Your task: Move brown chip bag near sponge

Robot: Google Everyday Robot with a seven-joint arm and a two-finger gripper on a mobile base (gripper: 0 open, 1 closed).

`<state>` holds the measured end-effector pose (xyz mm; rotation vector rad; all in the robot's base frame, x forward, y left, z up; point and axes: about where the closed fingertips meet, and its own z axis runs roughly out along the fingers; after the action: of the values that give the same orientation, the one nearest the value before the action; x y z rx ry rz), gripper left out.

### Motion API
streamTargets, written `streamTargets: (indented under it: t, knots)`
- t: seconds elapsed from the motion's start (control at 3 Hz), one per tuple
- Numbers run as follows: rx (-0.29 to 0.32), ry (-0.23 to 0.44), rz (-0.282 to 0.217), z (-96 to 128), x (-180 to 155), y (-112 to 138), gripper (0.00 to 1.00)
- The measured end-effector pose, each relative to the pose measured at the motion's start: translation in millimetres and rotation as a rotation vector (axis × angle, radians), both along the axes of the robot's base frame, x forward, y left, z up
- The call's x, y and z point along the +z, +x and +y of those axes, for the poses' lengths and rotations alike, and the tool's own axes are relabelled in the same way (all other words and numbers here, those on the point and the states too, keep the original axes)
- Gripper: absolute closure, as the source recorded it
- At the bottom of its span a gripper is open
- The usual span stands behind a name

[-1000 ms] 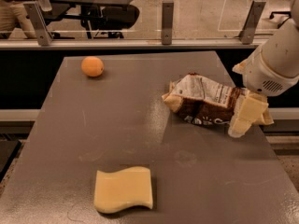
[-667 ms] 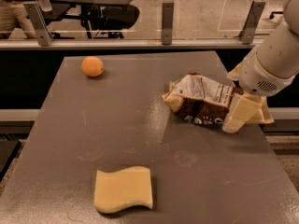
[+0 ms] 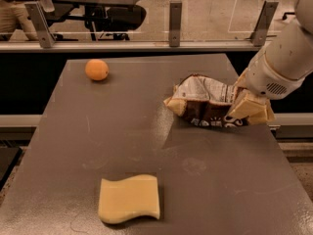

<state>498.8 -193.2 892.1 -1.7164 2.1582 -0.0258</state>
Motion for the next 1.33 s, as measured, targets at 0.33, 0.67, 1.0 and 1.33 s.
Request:
streamTargets:
  t: [0.33,0.67,1.0,1.33]
  knots:
    - [0.049,0.053,0.009,10,9,-5,0.88]
    - [0.157,0.169,0.036,30,24,-18,1.00]
    - [0.270,0.273,0.045,50,41,-36,1.00]
    - [0.388,0.329,0.049,73,50,-55,1.00]
